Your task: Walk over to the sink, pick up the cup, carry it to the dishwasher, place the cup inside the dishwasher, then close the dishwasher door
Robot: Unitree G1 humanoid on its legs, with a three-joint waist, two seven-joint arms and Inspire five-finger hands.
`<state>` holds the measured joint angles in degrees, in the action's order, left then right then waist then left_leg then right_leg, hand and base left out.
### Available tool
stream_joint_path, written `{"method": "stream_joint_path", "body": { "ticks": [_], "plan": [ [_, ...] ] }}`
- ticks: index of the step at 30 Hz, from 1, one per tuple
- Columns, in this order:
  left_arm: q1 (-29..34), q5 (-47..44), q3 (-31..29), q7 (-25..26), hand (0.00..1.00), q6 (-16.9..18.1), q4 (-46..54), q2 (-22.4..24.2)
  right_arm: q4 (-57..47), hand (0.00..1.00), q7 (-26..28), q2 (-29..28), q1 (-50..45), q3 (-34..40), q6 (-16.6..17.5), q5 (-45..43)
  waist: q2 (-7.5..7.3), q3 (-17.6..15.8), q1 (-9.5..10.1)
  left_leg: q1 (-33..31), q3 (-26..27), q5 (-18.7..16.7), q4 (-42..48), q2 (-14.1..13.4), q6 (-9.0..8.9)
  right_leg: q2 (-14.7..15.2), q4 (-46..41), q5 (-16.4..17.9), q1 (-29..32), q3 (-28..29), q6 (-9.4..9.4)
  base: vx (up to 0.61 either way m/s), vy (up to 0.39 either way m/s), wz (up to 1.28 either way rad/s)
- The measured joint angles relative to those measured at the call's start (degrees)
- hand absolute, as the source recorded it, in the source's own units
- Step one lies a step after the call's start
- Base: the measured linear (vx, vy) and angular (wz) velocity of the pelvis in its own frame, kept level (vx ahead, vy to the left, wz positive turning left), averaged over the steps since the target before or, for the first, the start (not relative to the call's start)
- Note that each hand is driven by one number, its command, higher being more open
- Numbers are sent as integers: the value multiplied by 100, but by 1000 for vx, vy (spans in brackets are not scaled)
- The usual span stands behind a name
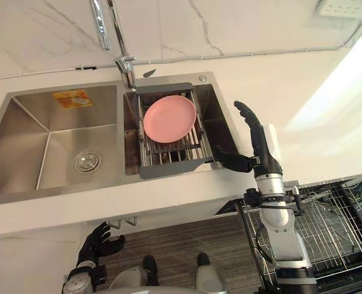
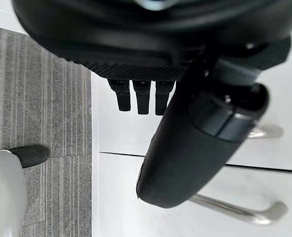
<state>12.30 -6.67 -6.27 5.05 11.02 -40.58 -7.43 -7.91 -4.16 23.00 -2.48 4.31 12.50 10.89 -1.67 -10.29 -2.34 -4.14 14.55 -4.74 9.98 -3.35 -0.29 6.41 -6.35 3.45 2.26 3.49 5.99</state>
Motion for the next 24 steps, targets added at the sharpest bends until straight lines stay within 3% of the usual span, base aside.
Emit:
{"method": "stream_joint_path", "body": {
  "ticks": [1,2,15,24],
  "plan": [
    [2,3,0,-1,90,-1,-20,1,0,90,36,0,-33,0,0,0,-1,1,0,36,-15,1,-20,18,1,15,42,-5,-52,-21,8,27,9,4],
    [4,215,2,-6,90,-2,-447,-34,212,90,160,171,-225,-88,4,1,78,255,5,485,-308,867,-1370,258,-3,42,437,-222,-148,-202,-1,0,0,0],
    [4,221,12,-8,90,-49,-534,74,210,90,-79,-165,-383,9,-50,298,78,261,2,585,-410,866,-1369,310,-4,60,371,-184,-250,-244,4,-1,0,2],
    [10,222,7,-14,90,-152,-975,123,-68,90,-414,-214,-308,435,-119,502,82,419,20,673,-686,888,-1494,393,-10,140,-208,170,-110,-329,29,-10,-4,8]
  ]
}}
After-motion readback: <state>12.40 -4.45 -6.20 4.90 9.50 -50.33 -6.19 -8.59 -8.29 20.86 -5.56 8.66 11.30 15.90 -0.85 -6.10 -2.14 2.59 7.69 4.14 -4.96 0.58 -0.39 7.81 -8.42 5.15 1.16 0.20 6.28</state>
